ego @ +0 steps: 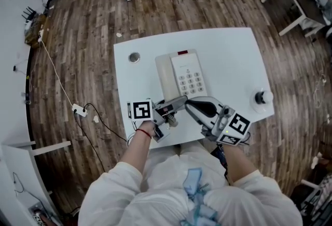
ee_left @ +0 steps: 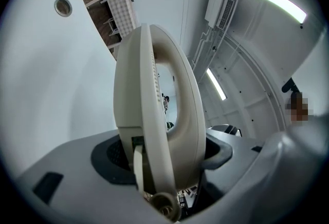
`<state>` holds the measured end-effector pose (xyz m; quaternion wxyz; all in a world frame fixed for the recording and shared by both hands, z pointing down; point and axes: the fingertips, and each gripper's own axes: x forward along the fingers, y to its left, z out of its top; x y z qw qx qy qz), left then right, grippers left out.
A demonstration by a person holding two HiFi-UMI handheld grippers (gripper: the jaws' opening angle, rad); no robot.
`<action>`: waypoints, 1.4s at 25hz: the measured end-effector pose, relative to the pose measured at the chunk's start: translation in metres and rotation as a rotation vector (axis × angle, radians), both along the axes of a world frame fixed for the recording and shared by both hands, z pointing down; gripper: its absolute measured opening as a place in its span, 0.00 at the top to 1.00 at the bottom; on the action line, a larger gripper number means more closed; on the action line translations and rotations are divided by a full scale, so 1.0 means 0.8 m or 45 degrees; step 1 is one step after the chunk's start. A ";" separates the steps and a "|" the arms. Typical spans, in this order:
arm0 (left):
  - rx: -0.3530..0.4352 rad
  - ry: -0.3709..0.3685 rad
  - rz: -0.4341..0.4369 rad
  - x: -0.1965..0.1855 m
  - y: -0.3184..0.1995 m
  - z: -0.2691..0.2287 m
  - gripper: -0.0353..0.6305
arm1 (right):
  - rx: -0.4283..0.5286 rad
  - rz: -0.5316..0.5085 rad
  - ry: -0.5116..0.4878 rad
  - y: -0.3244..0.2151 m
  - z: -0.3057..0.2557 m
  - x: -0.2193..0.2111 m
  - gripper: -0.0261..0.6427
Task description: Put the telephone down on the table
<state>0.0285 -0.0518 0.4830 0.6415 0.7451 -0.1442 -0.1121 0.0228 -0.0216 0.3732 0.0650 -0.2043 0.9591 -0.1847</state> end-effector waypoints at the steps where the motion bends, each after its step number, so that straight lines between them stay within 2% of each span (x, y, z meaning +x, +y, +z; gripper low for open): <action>1: -0.001 0.005 -0.004 0.001 -0.005 0.005 0.47 | -0.005 0.003 0.005 -0.005 0.006 0.001 0.91; 6: -0.016 0.031 -0.006 0.003 -0.027 0.029 0.47 | -0.023 0.015 0.025 -0.028 0.029 0.002 0.91; 12: 0.012 -0.004 0.012 0.003 -0.058 0.058 0.47 | -0.032 0.027 0.041 -0.048 0.046 -0.001 0.91; 16: 0.009 0.086 0.016 0.012 -0.073 0.061 0.47 | -0.041 0.038 0.056 -0.056 0.059 -0.002 0.91; 22: 0.015 -0.028 0.031 0.006 -0.093 0.093 0.47 | -0.059 0.042 0.086 -0.070 0.081 -0.005 0.91; 25: 0.021 0.040 0.034 0.012 -0.105 0.091 0.47 | -0.066 0.046 0.092 -0.076 0.089 -0.005 0.91; 30: 0.035 0.087 0.050 0.018 -0.122 0.093 0.47 | -0.084 0.056 0.100 -0.083 0.098 0.003 0.91; 35: 0.027 0.008 0.063 0.008 -0.134 0.115 0.47 | -0.103 0.061 0.107 -0.081 0.111 0.004 0.91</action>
